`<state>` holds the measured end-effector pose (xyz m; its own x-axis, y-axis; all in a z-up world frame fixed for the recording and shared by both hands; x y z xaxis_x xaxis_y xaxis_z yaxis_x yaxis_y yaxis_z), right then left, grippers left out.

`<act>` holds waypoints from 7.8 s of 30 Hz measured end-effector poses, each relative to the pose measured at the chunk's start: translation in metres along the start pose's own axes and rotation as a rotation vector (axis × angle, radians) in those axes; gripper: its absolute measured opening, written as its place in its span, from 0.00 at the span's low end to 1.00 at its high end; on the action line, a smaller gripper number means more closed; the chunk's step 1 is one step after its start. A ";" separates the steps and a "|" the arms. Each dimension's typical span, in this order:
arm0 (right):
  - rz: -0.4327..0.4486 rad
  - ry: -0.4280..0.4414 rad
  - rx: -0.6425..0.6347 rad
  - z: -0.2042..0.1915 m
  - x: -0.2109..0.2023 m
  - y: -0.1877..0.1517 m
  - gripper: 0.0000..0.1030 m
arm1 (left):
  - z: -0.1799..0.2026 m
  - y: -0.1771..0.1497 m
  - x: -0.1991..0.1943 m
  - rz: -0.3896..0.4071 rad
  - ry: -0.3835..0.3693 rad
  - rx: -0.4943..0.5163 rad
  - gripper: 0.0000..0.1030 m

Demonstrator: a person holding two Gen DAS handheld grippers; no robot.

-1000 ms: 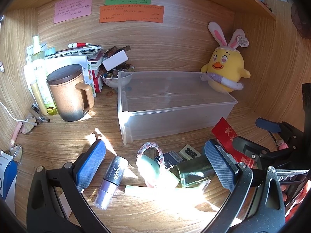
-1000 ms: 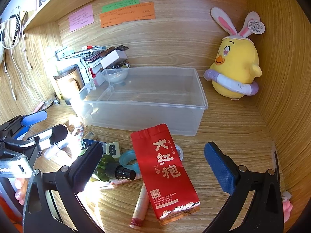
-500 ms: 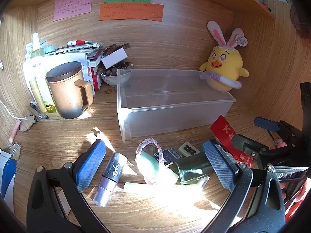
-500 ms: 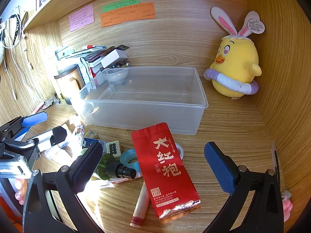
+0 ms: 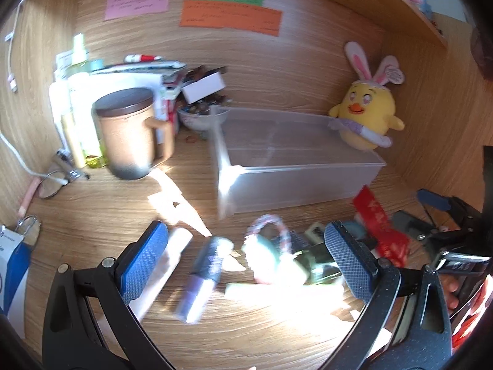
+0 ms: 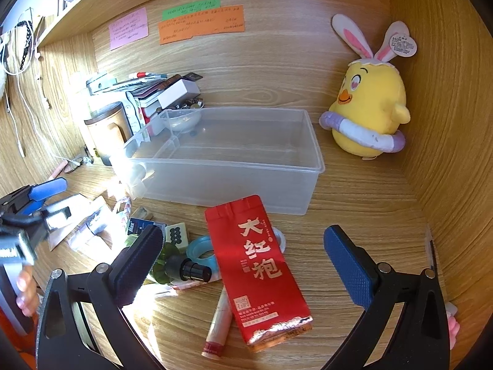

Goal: Organize objects

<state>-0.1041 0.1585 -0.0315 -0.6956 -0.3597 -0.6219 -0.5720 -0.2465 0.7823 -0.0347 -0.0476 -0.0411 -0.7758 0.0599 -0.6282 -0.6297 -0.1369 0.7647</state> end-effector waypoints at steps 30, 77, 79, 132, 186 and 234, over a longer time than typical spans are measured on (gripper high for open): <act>-0.158 -0.023 -0.032 0.017 0.038 -0.027 1.00 | -0.081 -0.026 0.069 -0.267 0.101 0.002 0.68; 0.086 -0.013 0.008 0.031 -0.044 0.001 0.51 | -0.054 0.043 0.002 0.050 0.040 0.006 0.19; 0.107 -0.005 0.011 0.029 -0.043 0.010 0.51 | -0.047 0.050 0.000 0.069 0.031 0.018 0.19; -0.050 0.119 -0.077 0.013 0.102 0.078 0.52 | 0.010 0.099 0.114 -0.108 -0.135 0.072 0.13; -0.139 -0.017 -0.043 0.049 0.060 0.004 0.92 | -0.091 0.002 0.104 -0.242 0.088 0.021 0.66; 0.039 0.035 0.005 0.055 0.008 0.055 0.35 | -0.038 0.070 0.033 0.052 0.024 0.073 0.12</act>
<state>-0.1647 0.1915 0.0044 -0.7019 -0.4002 -0.5893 -0.5470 -0.2271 0.8057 -0.1026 -0.0931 -0.0134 -0.8067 0.0305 -0.5902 -0.5908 -0.0663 0.8041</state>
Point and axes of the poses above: each gripper's, at about its wrist camera, not at the fingertips, and x roughly the way its jaws point, z to its right, y to its top, the point moved 6 cm from there along x, roughly the way its jaws point
